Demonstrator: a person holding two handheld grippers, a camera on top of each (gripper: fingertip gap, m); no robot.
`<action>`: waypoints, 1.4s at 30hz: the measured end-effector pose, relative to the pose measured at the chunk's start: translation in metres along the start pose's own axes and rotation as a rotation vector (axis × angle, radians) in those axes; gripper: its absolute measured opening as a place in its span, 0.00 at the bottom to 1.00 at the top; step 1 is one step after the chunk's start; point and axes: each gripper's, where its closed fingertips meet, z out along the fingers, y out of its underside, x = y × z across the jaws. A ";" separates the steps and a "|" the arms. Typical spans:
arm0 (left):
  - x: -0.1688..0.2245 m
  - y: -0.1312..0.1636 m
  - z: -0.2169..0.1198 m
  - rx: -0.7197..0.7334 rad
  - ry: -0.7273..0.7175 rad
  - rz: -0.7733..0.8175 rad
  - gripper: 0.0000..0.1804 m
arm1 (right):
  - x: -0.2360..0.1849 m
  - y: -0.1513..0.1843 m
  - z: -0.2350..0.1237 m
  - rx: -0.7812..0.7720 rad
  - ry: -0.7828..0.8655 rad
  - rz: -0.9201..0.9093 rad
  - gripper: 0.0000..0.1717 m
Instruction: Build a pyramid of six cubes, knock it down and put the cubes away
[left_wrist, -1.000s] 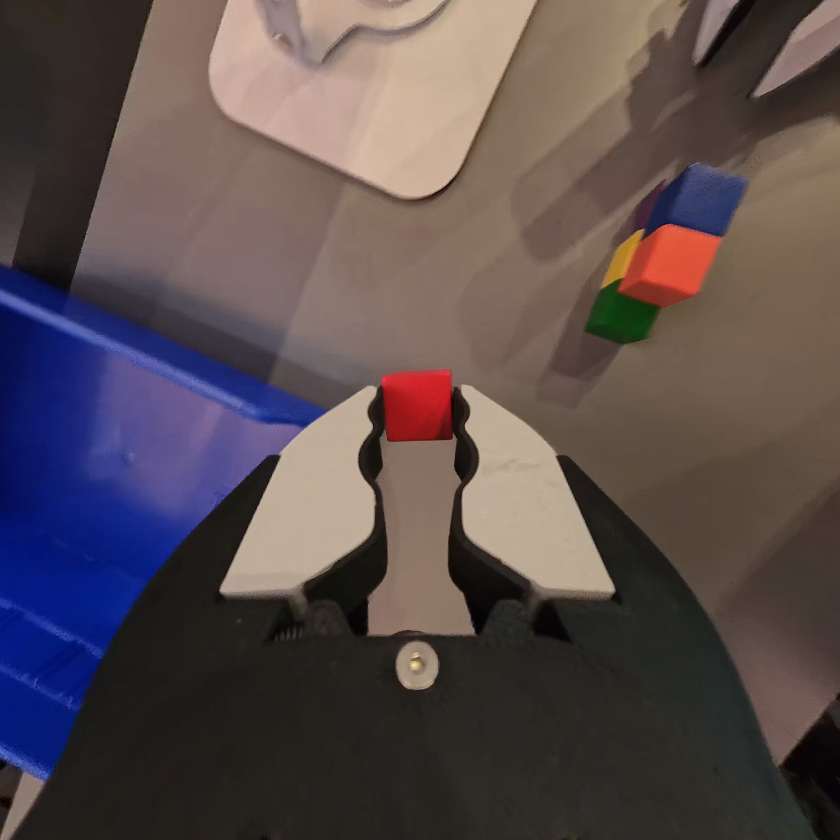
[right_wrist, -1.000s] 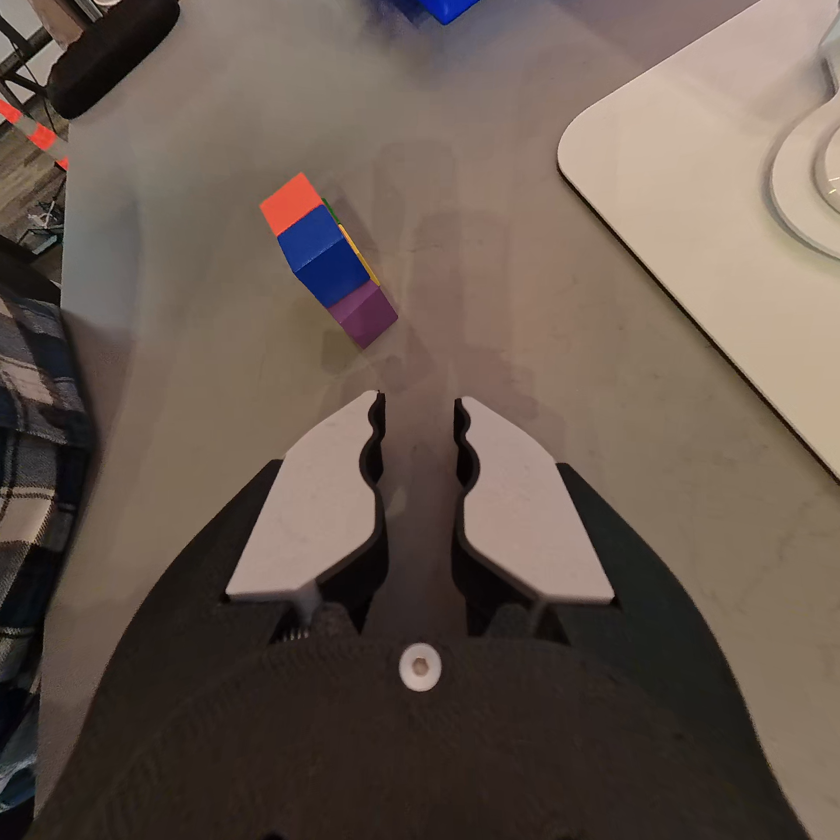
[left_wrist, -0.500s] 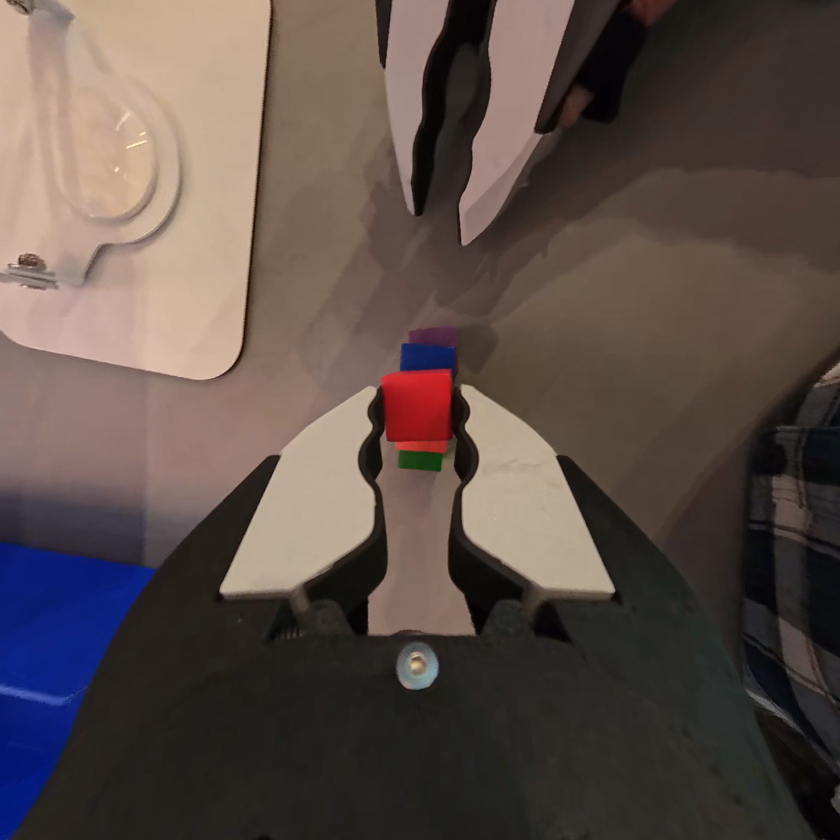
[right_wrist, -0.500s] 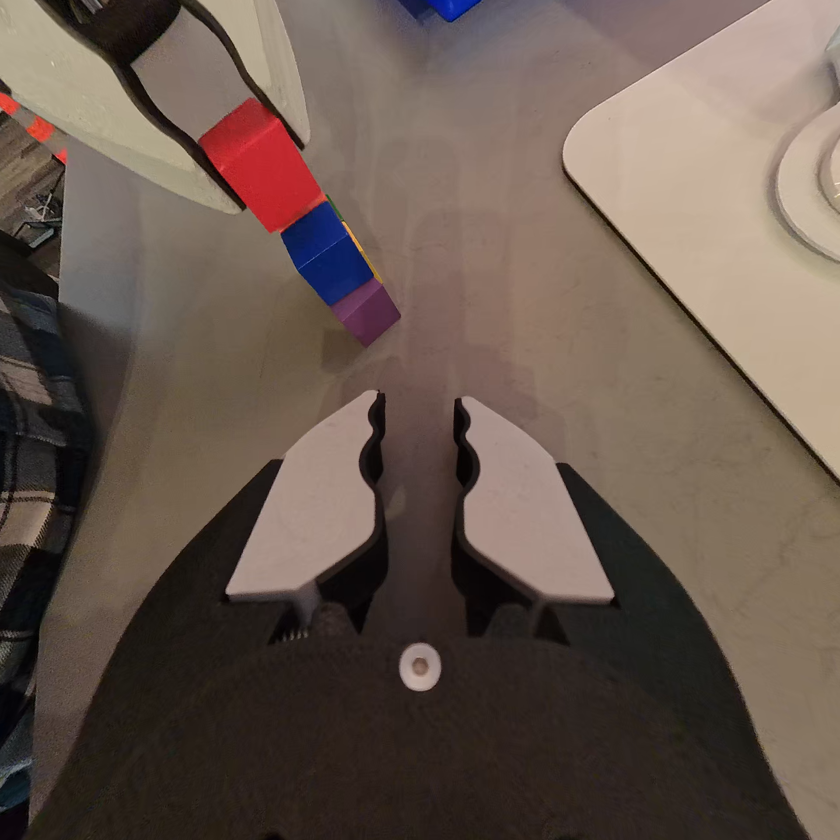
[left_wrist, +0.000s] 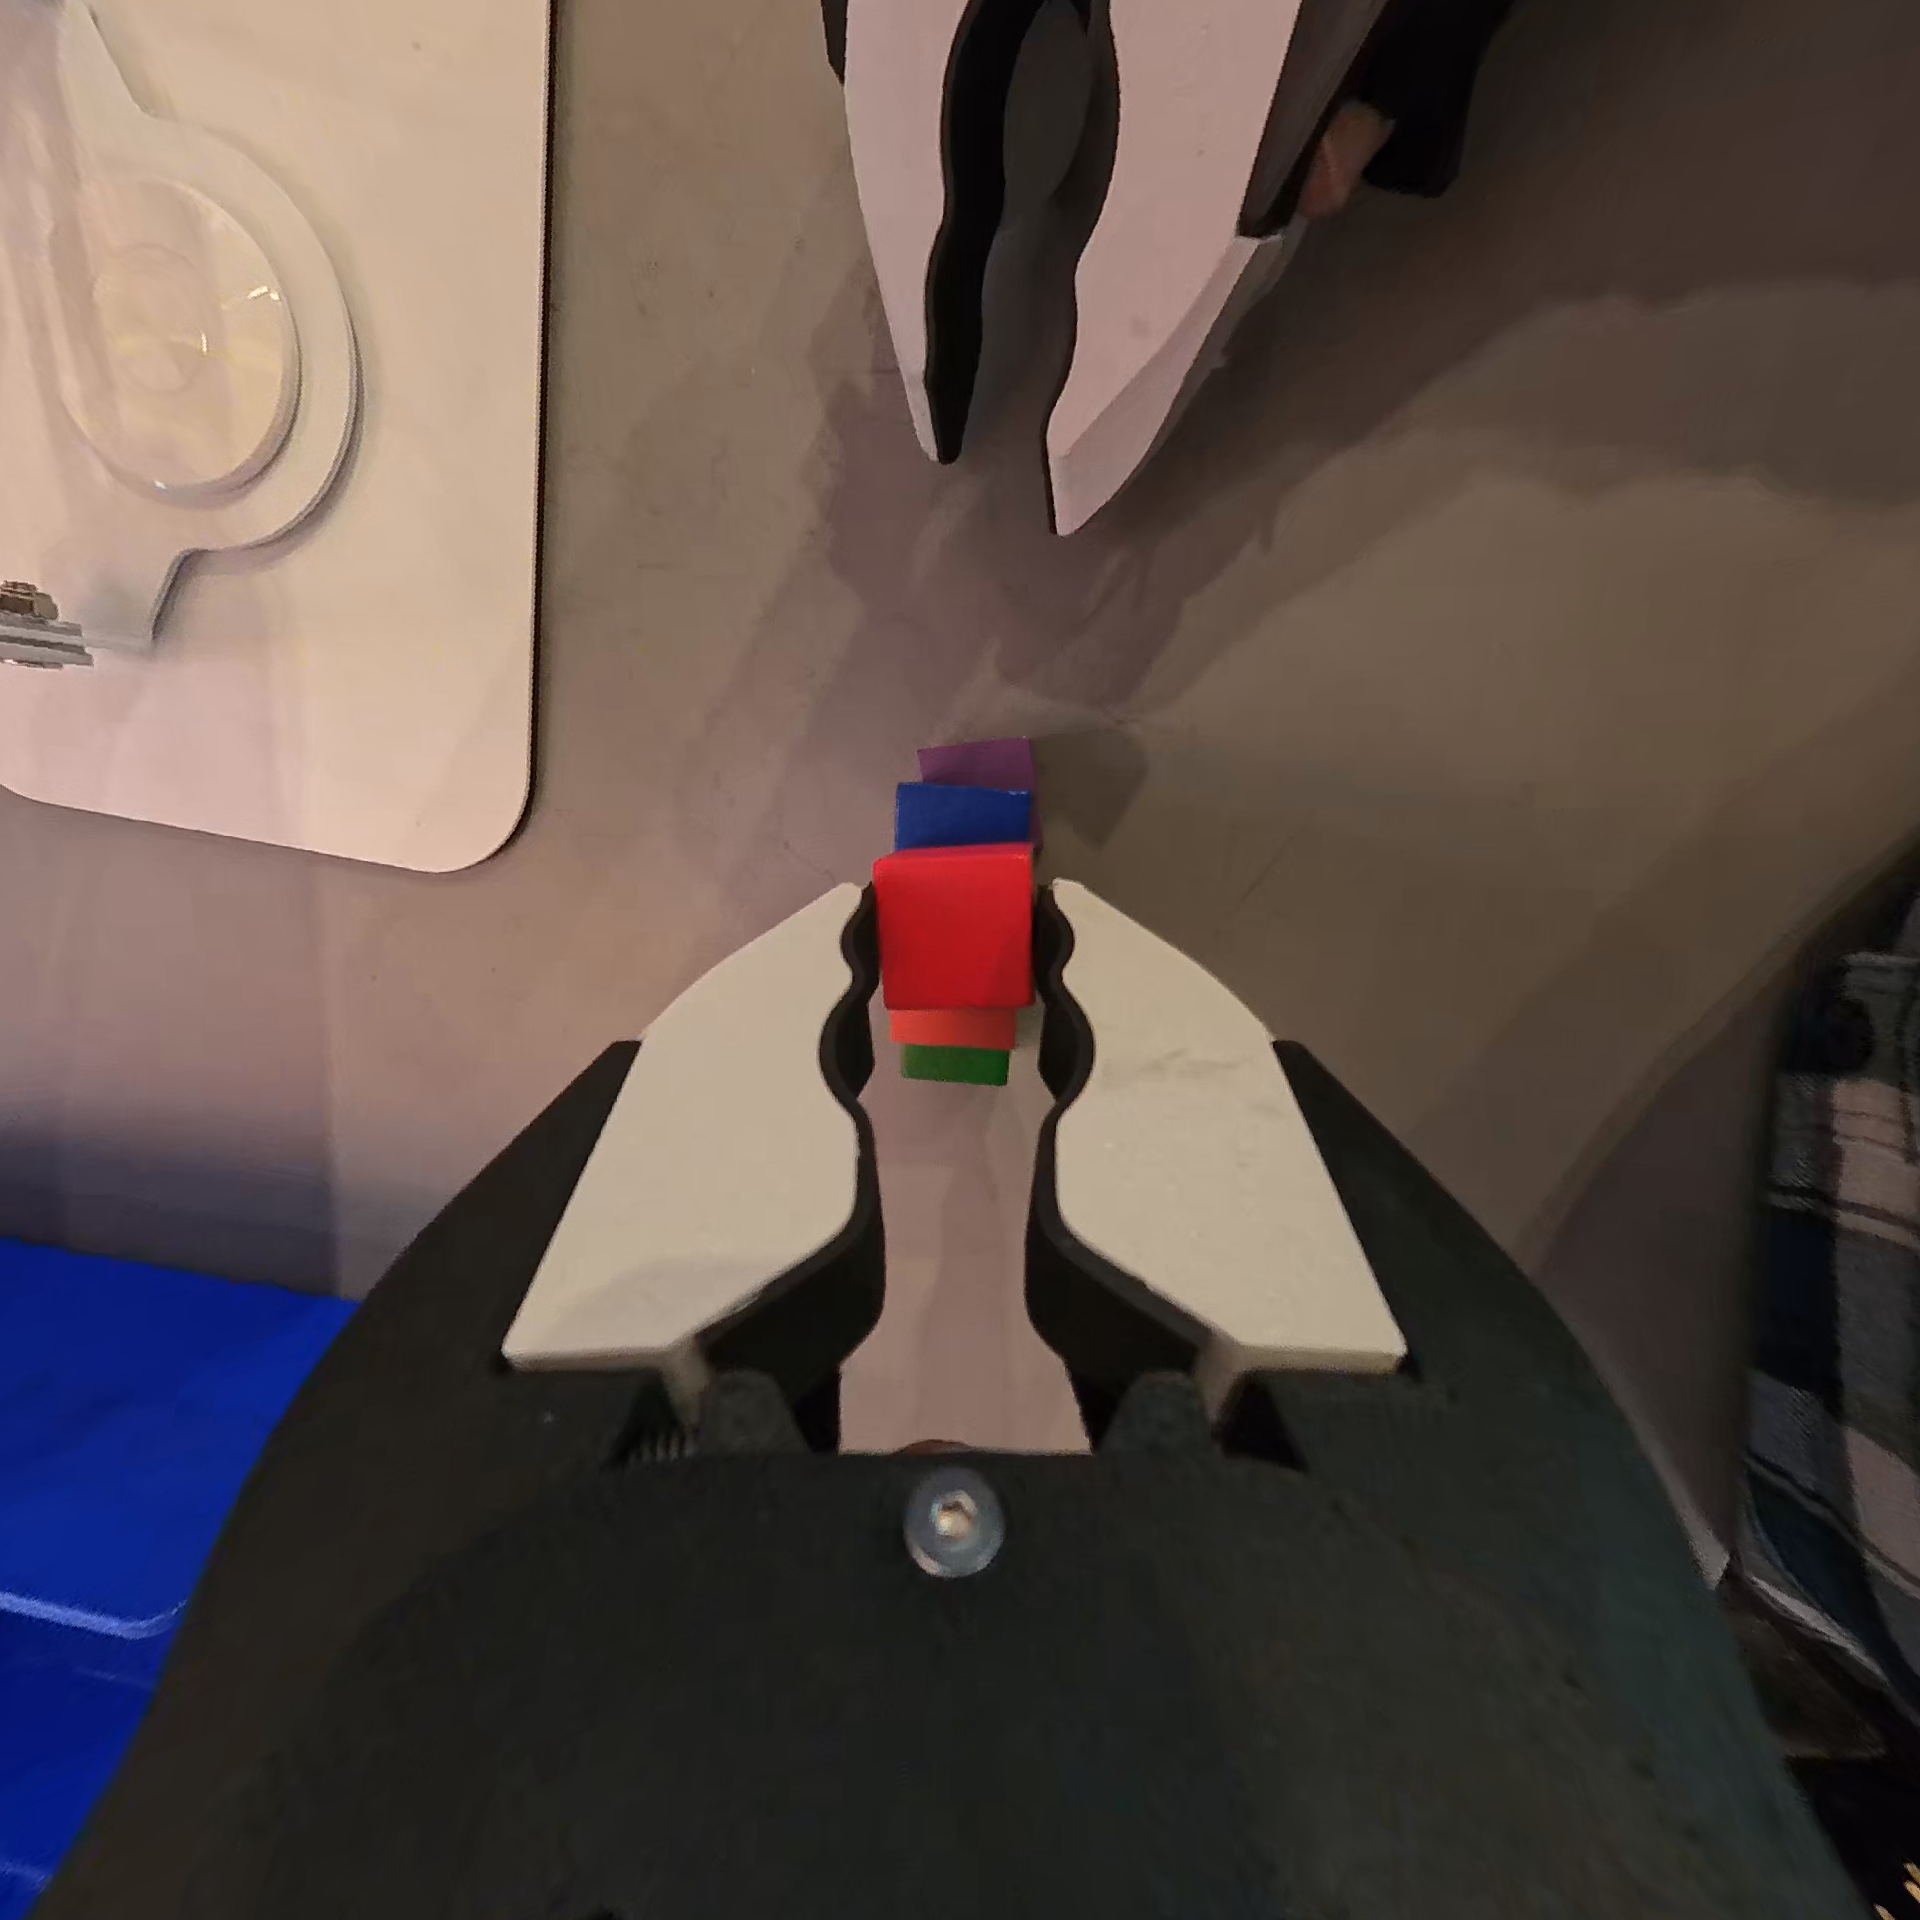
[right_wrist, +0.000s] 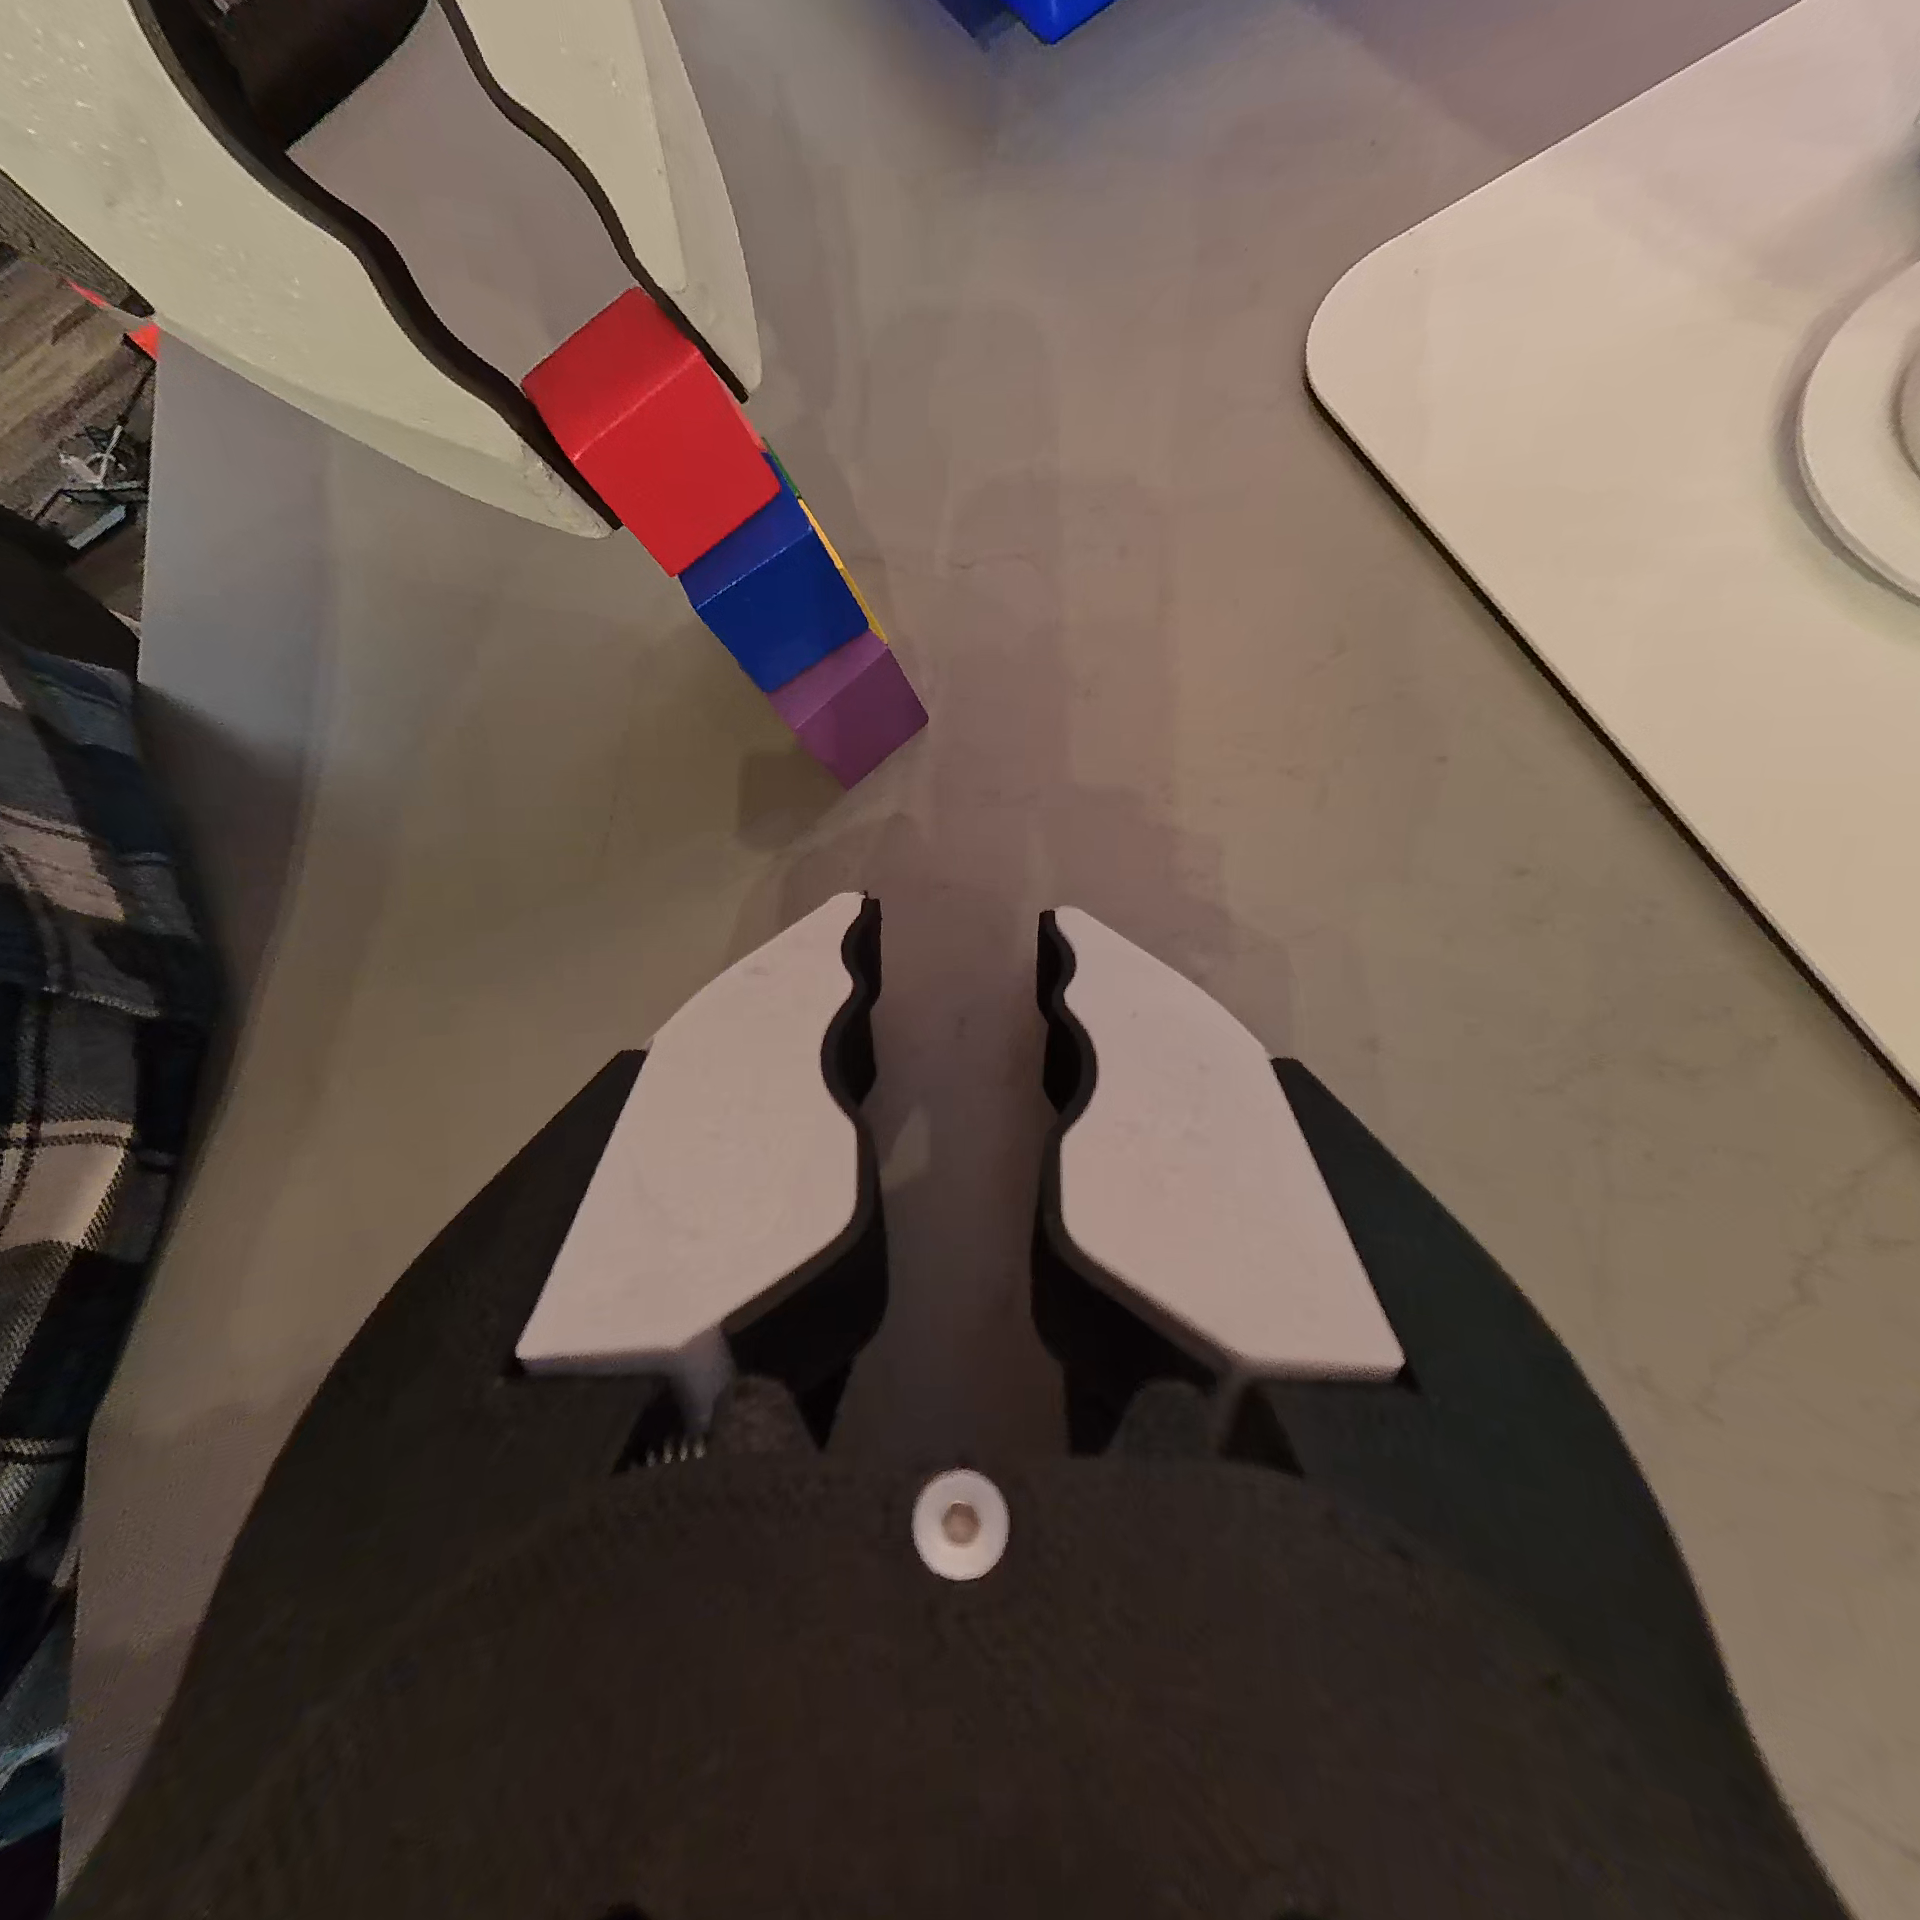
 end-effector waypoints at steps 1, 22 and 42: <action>0.000 0.000 0.000 -0.001 -0.001 0.003 0.15 | 0.000 0.000 0.000 0.001 0.000 0.000 0.17; -0.010 0.016 -0.012 0.027 -0.011 -0.082 0.27 | -0.020 -0.006 0.019 -0.039 -0.080 -0.111 0.25; -0.002 0.053 0.011 0.059 0.023 -0.214 0.28 | -0.023 -0.017 0.052 -0.118 -0.093 -0.350 0.23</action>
